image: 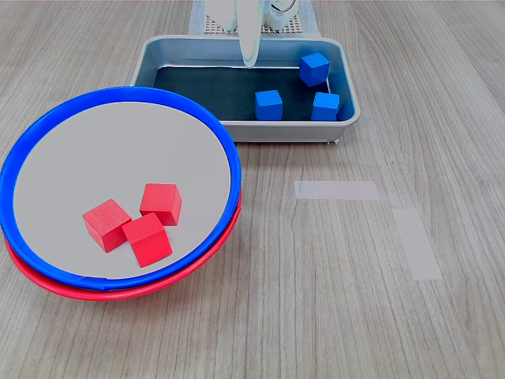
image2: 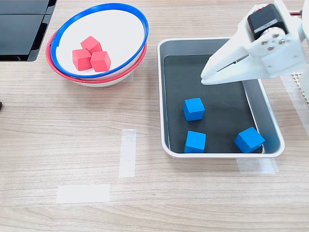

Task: Resolve any anomalies and move all blocks to matching dishes

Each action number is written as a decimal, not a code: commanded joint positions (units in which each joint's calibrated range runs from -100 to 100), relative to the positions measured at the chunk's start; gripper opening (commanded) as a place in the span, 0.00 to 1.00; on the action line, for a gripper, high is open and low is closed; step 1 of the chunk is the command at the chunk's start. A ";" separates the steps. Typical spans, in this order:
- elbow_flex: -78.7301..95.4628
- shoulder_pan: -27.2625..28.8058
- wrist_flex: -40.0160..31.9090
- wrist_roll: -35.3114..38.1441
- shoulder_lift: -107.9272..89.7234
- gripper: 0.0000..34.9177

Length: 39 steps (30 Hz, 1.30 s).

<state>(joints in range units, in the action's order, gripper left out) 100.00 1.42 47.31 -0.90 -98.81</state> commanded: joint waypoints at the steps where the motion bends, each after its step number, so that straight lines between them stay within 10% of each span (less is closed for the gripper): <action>1: 0.00 -0.15 0.11 0.20 -0.26 0.01; 39: 0.00 0.70 0.11 -0.24 -0.26 0.01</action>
<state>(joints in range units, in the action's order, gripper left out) 100.00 1.86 47.31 -1.00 -98.81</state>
